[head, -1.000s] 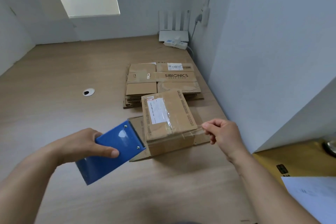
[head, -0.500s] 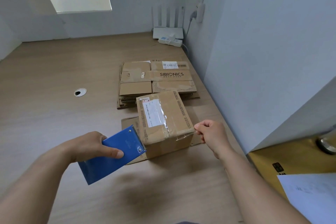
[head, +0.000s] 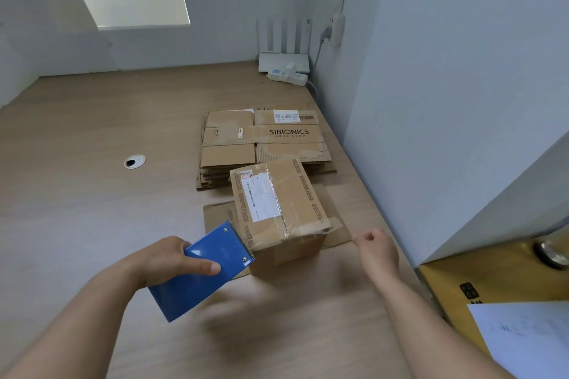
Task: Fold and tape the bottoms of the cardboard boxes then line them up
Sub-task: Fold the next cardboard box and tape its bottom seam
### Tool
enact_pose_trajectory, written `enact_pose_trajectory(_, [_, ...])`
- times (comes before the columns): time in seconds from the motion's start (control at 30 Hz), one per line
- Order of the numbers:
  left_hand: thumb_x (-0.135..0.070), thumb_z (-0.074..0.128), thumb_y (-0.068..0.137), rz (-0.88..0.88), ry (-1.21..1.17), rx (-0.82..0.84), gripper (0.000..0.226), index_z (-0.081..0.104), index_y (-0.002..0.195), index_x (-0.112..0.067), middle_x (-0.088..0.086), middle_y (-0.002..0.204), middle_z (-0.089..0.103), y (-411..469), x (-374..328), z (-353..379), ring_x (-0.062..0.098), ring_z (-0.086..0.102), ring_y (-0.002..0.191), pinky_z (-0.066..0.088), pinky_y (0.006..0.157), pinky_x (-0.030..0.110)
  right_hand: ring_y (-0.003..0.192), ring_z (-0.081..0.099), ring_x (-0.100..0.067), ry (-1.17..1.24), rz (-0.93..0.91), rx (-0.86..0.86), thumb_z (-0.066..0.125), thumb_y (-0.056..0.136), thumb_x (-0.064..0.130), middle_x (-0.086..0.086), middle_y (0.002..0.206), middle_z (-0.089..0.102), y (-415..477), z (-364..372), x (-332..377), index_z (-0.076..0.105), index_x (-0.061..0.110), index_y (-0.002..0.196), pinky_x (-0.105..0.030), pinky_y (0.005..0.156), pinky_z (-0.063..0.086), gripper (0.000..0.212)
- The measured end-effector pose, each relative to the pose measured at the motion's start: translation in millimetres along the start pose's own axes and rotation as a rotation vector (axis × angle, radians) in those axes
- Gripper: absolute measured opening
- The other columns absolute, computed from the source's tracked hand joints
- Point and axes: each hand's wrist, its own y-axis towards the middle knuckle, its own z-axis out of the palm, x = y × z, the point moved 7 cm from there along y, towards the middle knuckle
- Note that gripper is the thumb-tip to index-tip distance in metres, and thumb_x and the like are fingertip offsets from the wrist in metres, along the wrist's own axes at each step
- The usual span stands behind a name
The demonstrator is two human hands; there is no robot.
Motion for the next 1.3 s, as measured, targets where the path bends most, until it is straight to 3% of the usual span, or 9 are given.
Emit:
enact_pose_trajectory(0.1, [-0.077,0.064,0.034,-0.009,0.005,-0.013,0.083,0.067,0.095,-0.021,-0.002,0.088,0.071,1.4,-3.5,0.8,0.017,0.068,0.082,0.046,0.072,0.026,0.076,0.051,-0.02,-0.134,-0.334,-0.065,0.049,0.095,0.03,0.001,0.074,0.055,-14.5,0.6,52.3,0.055,0.018,0.068,-0.029,0.056,0.035,0.029])
enact_pose_trajectory(0.2, [-0.07,0.065,0.044,-0.016,0.007,-0.043,0.071,0.066,0.095,-0.02,-0.001,0.089,0.071,0.8,-7.1,0.2,0.018,0.067,0.084,0.045,0.073,0.026,0.095,0.051,-0.021,-0.528,-0.481,-0.121,0.047,0.094,0.039,-0.001,0.098,0.061,-23.5,14.7,82.8,0.068,0.02,0.092,-0.03,0.075,0.038,0.029])
enact_pose_trajectory(0.3, [-0.067,0.065,0.046,-0.015,0.015,-0.051,0.067,0.066,0.093,-0.02,-0.001,0.089,0.07,-1.2,-10.3,0.6,0.017,0.066,0.083,0.043,0.071,0.026,0.109,0.046,-0.026,-0.641,-0.512,-0.276,0.063,0.086,0.038,-0.006,0.117,0.054,-26.4,6.2,83.5,0.06,0.017,0.114,-0.037,0.09,0.035,0.036])
enact_pose_trajectory(0.43, [-0.067,0.065,0.046,-0.028,0.012,-0.066,0.063,0.065,0.089,-0.021,-0.002,0.089,0.068,-3.2,-11.3,-0.5,0.017,0.064,0.084,0.042,0.07,0.026,0.083,0.063,-0.03,-0.573,-0.81,-0.355,0.078,0.07,0.014,-0.009,0.093,0.066,-43.8,13.6,89.7,0.065,0.007,0.103,-0.036,0.071,0.042,0.035])
enact_pose_trajectory(0.53, [-0.069,0.064,0.046,-0.041,0.02,-0.06,0.066,0.064,0.092,-0.022,-0.002,0.091,0.067,-1.9,-11.0,0.7,0.017,0.063,0.085,0.041,0.07,0.026,0.093,0.058,-0.026,-0.414,-0.542,-0.109,0.057,0.091,0.022,-0.005,0.101,0.064,-31.3,21.9,78.8,0.062,0.01,0.106,-0.031,0.075,0.036,0.02])
enact_pose_trajectory(0.63, [-0.07,0.064,0.046,-0.054,0.023,-0.058,0.068,0.063,0.094,-0.022,-0.002,0.093,0.067,-0.9,-9.8,1.7,0.017,0.063,0.086,0.041,0.07,0.026,0.089,0.057,-0.022,-0.196,-0.366,-0.052,0.058,0.091,0.024,-0.005,0.098,0.068,-21.9,17.6,68.5,0.067,0.01,0.099,-0.028,0.071,0.04,0.019])
enact_pose_trajectory(0.8, [-0.067,0.063,0.047,-0.051,0.015,-0.045,0.066,0.063,0.094,-0.021,-0.002,0.093,0.067,-3.5,-13.4,4.8,0.017,0.063,0.086,0.041,0.071,0.026,0.084,0.058,-0.025,-0.377,-0.34,0.012,0.047,0.093,0.043,0.0,0.075,0.062,-18.0,11.1,79.5,0.061,0.021,0.07,-0.029,0.064,0.04,0.034])
enact_pose_trajectory(0.97, [-0.068,0.064,0.046,-0.037,0.004,-0.055,0.066,0.064,0.092,-0.021,-0.002,0.091,0.068,-4.3,-19.5,6.9,0.017,0.064,0.085,0.042,0.07,0.026,0.12,0.044,-0.028,-0.683,-0.386,-0.041,0.049,0.085,0.066,-0.008,0.124,0.055,-26.3,36.0,94.8,0.05,0.011,0.122,-0.037,0.095,0.036,0.067])
enact_pose_trajectory(1.3, [-0.069,0.064,0.046,-0.06,0.03,-0.048,0.063,0.066,0.089,-0.022,-0.003,0.089,0.068,-23.6,4.6,-8.2,0.016,0.064,0.083,0.041,0.068,0.027,0.127,0.036,-0.035,-0.462,-0.289,0.069,0.058,0.087,0.051,-0.02,0.135,0.04,-19.4,47.2,81.9,0.034,0.002,0.129,-0.04,0.103,0.032,0.069])
